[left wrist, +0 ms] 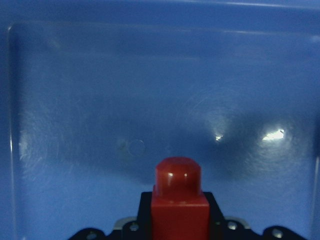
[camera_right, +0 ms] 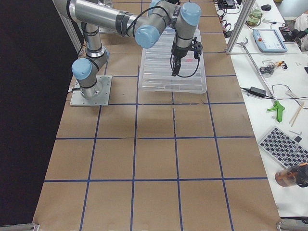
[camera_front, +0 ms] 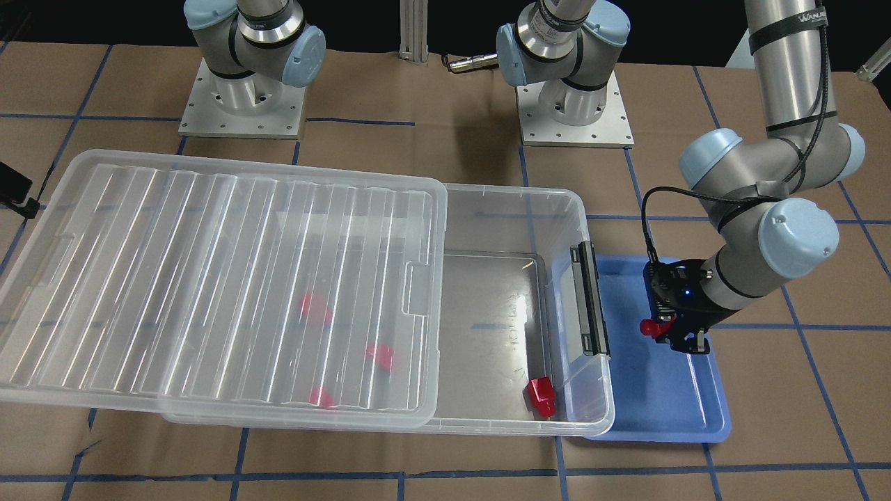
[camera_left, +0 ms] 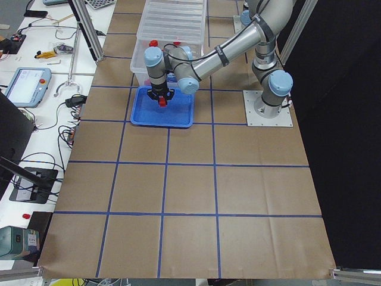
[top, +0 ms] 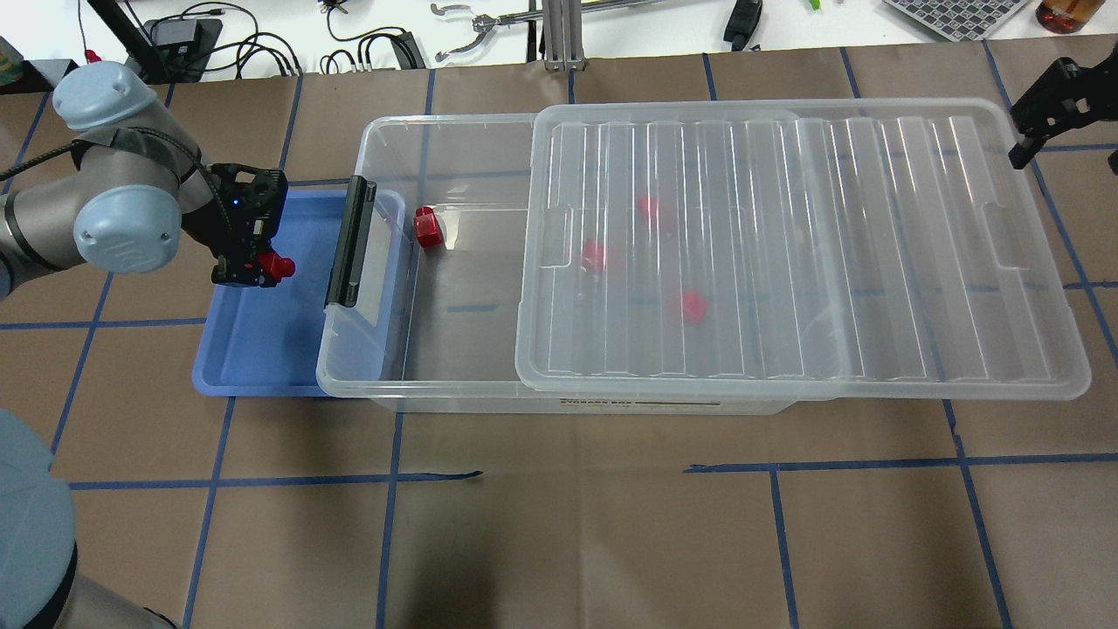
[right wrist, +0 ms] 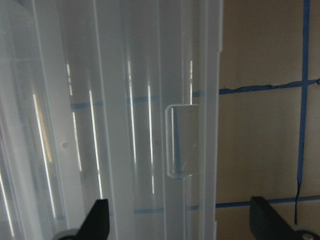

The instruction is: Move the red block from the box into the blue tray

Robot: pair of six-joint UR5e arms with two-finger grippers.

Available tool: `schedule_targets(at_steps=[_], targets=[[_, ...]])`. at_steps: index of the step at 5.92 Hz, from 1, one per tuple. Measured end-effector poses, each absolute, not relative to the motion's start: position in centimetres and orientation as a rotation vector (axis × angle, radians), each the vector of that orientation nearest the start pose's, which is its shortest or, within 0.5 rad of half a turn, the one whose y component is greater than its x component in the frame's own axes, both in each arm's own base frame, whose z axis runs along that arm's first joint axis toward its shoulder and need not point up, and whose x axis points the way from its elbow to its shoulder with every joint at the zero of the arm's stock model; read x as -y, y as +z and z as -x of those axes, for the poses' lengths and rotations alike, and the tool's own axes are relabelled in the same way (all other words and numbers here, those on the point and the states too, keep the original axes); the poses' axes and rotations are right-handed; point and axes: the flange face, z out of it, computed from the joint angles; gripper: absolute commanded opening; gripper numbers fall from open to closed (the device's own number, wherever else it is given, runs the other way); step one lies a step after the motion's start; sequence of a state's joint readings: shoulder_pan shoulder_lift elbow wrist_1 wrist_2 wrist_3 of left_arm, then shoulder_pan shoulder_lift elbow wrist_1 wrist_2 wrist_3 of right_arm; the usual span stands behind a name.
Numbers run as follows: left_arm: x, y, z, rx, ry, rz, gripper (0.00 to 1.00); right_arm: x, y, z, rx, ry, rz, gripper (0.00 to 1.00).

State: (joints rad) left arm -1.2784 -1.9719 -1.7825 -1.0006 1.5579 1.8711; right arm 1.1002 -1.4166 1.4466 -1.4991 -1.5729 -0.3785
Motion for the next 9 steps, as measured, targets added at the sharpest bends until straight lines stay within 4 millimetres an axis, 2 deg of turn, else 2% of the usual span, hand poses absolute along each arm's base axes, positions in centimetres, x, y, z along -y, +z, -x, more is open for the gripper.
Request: schedule_targets(at_steps=[1, 2, 4, 5, 6, 7, 8, 9], targets=[[60.2, 20.4, -3.1, 2.168, -0.01, 2.217, 0.63, 54.8, 43.6, 16.2, -3.102, 0.136, -0.135, 1.0], [60.4, 19.6, -2.7, 2.16, -0.006, 2.226, 0.97, 54.4, 41.3, 18.5, -3.124, 0.141, -0.148, 1.0], [60.5, 19.5, -2.8, 2.17, 0.001, 2.221, 0.98, 53.2, 38.6, 20.5, -3.193, 0.233, -0.179, 1.0], [60.7, 20.1, -2.8, 2.179, 0.002, 2.219, 0.98, 52.8, 37.7, 21.1, -3.227, 0.298, -0.209, 1.0], [60.6, 21.6, -2.8, 2.186, -0.008, 2.206, 0.98, 52.5, 37.2, 21.3, -3.244, 0.336, -0.271, 1.0], [60.1, 24.4, -2.5, 2.182, -0.032, 2.179, 0.98, 52.3, 36.9, 21.4, -3.25, 0.352, -0.359, 1.0], [59.1, 28.5, -2.2, 2.168, -0.061, 2.154, 0.98, 52.0, 36.4, 21.3, -3.242, 0.363, -0.414, 1.0], [57.8, 34.1, -1.5, 2.153, -0.088, 2.131, 0.98, 51.6, 35.8, 20.9, -3.228, 0.378, -0.425, 1.0]])
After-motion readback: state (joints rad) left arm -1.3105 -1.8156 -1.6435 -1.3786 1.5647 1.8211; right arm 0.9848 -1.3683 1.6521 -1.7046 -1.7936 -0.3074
